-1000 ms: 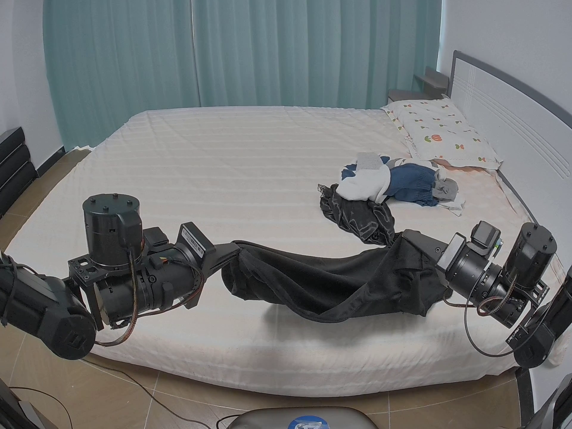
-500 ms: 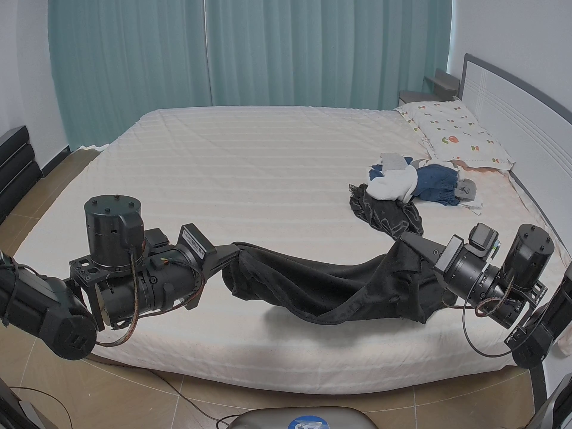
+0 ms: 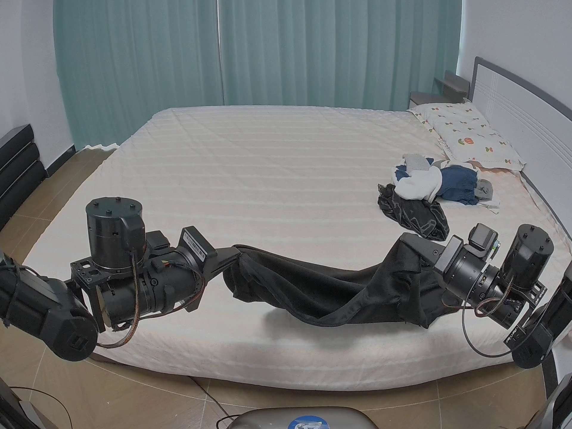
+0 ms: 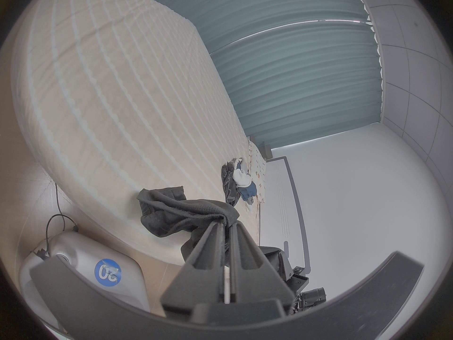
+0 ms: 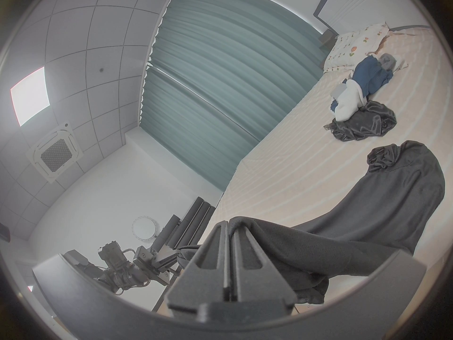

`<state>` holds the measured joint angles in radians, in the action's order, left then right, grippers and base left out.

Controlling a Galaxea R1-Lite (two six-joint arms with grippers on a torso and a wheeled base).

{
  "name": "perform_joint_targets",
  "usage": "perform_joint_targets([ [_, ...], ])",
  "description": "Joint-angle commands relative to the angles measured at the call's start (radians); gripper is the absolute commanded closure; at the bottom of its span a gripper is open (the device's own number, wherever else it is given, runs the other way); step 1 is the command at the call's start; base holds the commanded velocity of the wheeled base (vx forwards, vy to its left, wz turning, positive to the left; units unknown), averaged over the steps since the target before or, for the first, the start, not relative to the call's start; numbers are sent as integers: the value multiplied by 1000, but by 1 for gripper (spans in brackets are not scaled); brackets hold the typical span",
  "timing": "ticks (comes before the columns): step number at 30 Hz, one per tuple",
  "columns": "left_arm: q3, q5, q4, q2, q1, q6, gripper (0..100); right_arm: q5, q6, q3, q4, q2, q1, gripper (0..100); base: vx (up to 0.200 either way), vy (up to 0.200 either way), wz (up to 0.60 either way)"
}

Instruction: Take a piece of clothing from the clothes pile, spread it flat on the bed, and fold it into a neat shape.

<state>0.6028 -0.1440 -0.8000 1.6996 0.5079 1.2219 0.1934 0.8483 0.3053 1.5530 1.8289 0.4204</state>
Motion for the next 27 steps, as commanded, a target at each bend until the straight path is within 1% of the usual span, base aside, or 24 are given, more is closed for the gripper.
perform_joint_targets([
  [1,0,0,-1,8,0,1,100,0,0,-3,12,3,1,100,0,200,0],
  [2,0,1,-1,8,0,1,100,0,0,-5,12,1,0,100,0,200,0],
  [11,12,-6,5,8,4,-10,100,0,-3,-17,10,-5,-6,100,0,0,0],
  [14,-3,-6,10,3,11,-10,100,-5,-5,-23,10,0,-8,100,-200,0,0],
  [18,-37,-6,15,0,18,-12,100,-17,-15,-104,12,-27,-8,100,-200,0,0],
  [20,-52,-6,15,-11,23,-12,100,-26,-35,-137,10,-69,-8,100,-200,0,0],
  [23,-64,-3,25,-54,32,-18,100,-28,-43,-175,10,-143,-3,100,-200,0,0],
  [25,-69,1,64,-107,44,-22,100,-23,-43,-189,10,-229,1,100,-200,0,0],
  [27,-66,1,74,-120,46,-24,100,-23,-43,-189,10,-247,1,100,-100,0,0],
])
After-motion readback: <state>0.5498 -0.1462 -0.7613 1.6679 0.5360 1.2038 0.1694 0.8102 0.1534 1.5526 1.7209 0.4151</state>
